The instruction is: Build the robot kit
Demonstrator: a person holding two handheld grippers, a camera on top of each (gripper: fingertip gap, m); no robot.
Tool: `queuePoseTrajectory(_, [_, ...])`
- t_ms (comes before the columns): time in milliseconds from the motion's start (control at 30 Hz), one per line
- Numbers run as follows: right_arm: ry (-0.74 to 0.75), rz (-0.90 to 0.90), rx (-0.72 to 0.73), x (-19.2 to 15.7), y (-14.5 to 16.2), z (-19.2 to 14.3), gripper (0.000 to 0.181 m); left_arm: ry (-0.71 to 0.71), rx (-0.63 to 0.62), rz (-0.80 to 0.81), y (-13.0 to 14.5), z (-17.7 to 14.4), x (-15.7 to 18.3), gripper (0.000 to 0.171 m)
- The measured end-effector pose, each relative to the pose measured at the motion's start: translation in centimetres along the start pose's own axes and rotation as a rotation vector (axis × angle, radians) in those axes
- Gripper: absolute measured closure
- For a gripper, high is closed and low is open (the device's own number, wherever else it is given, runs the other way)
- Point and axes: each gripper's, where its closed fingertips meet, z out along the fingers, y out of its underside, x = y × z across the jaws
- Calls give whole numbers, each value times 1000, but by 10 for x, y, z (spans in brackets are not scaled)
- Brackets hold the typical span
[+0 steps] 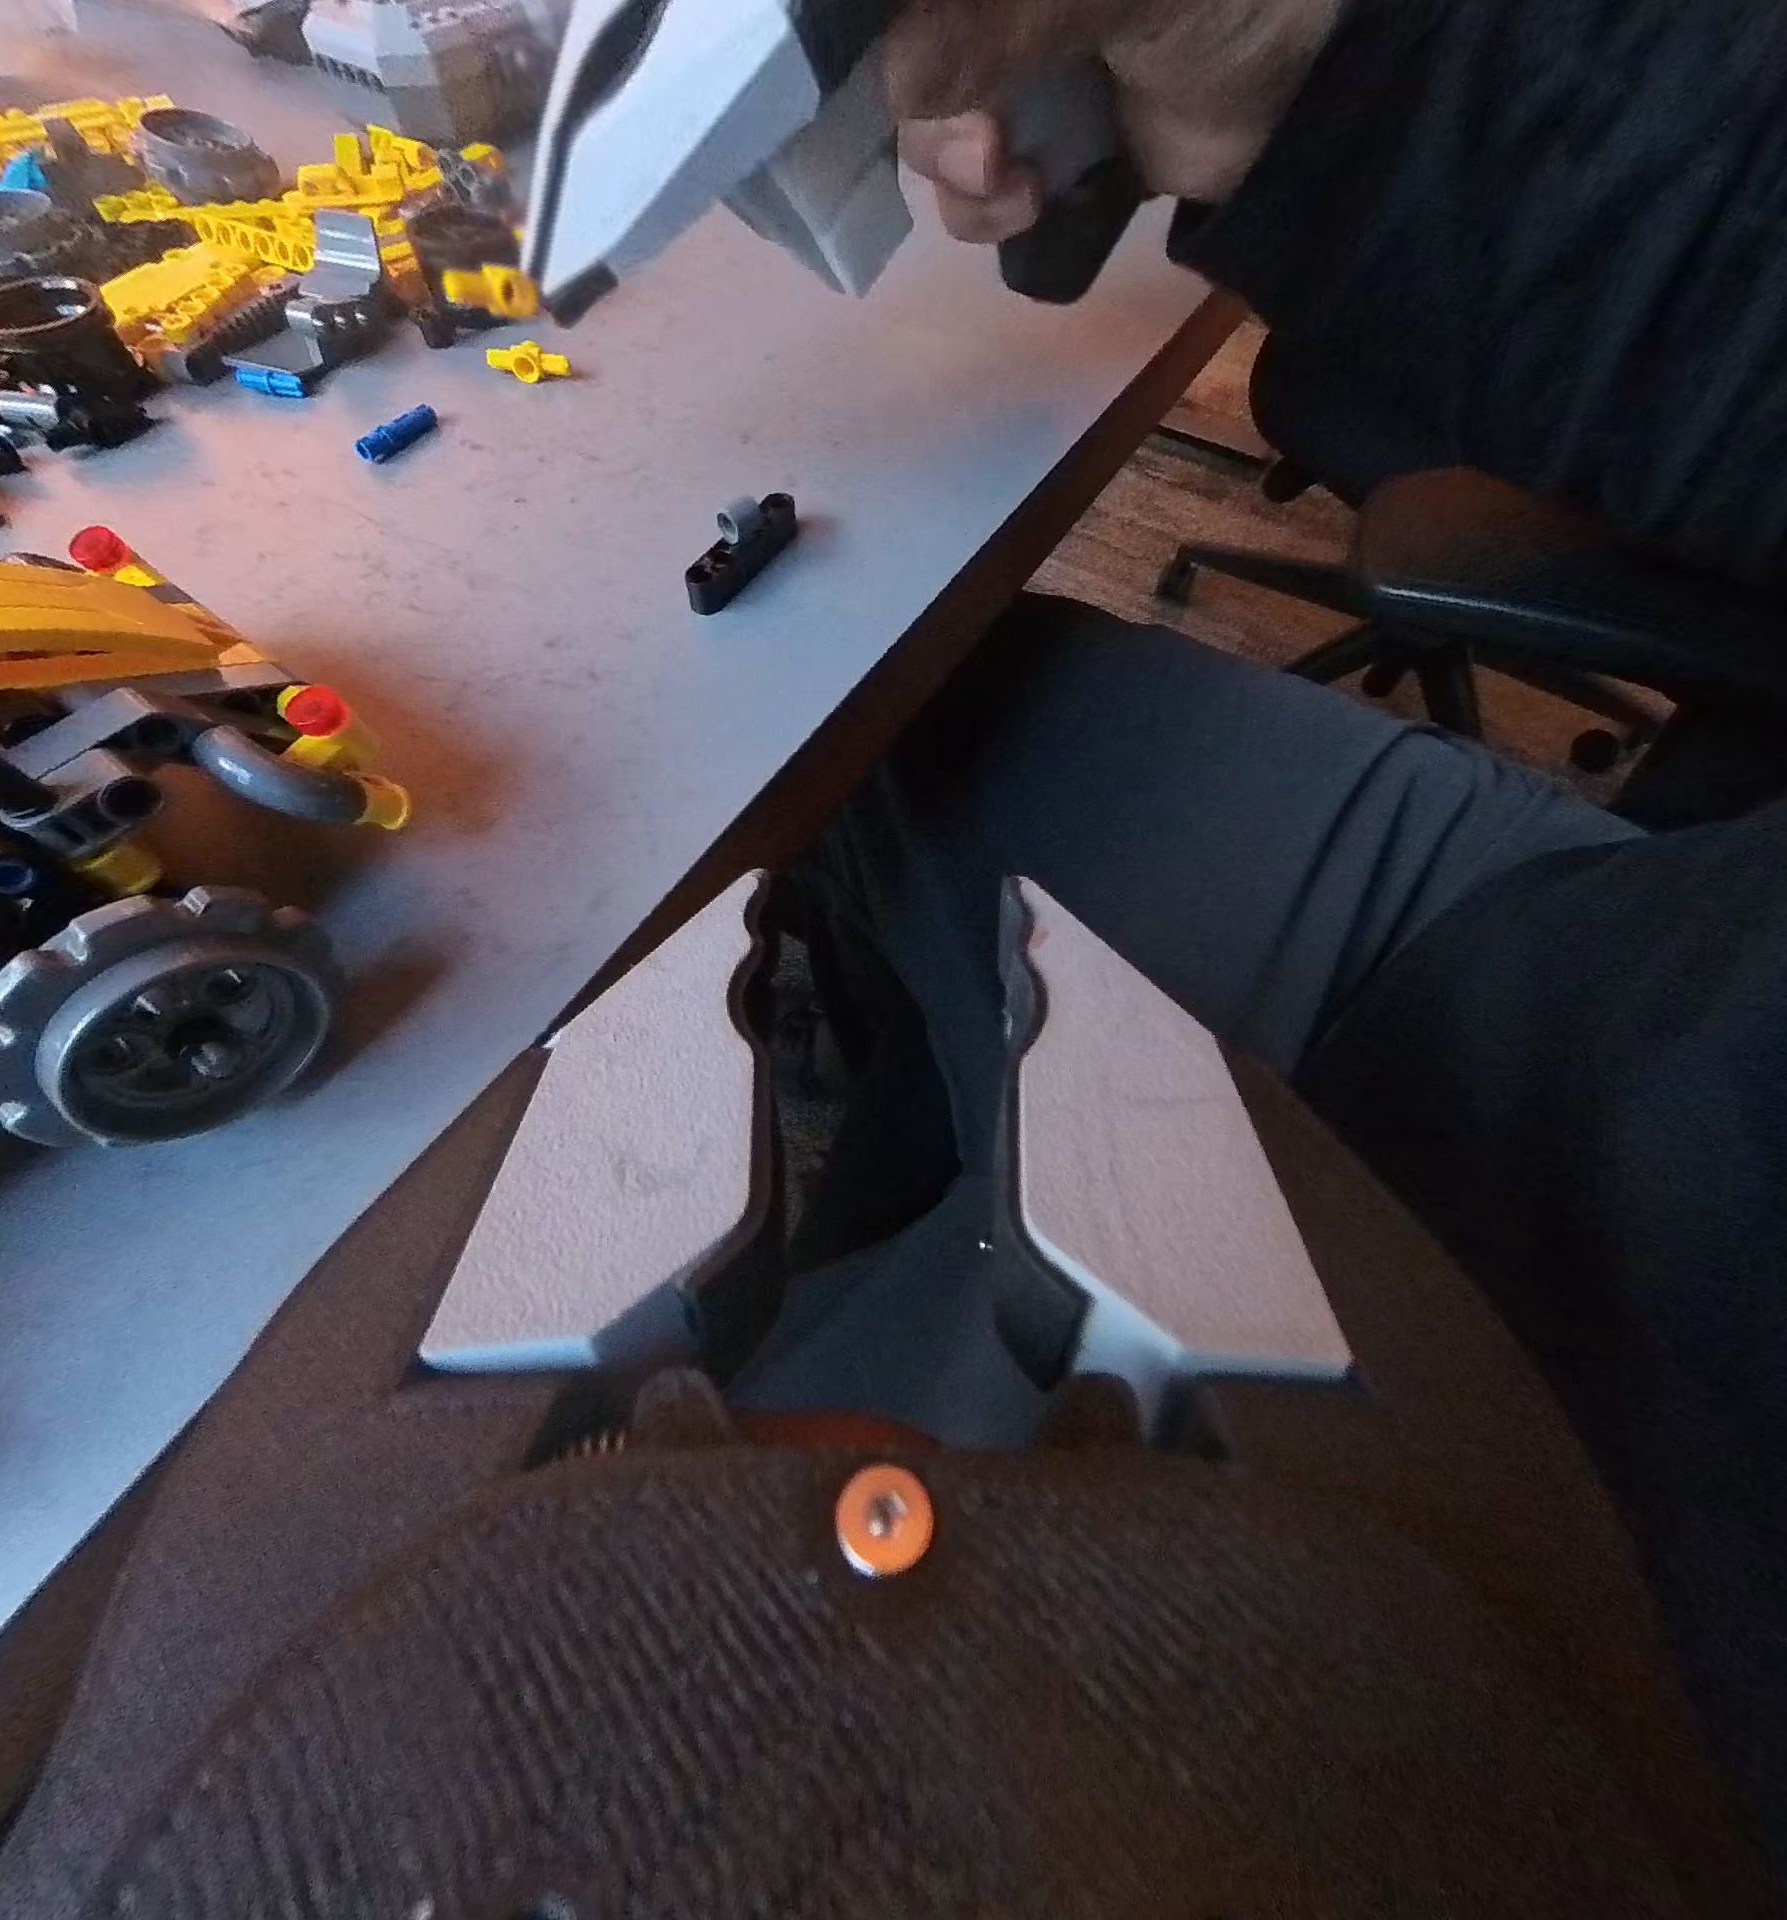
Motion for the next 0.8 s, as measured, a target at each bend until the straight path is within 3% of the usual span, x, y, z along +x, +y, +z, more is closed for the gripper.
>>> queuePoseTrajectory(267, [51,58,-64,17,29,3,178,7,-4,-2,1,0,0,133])
queuePoseTrajectory(800, [59,45,-129,17,37,8,178,14,-9,-4,3,0,1,133])
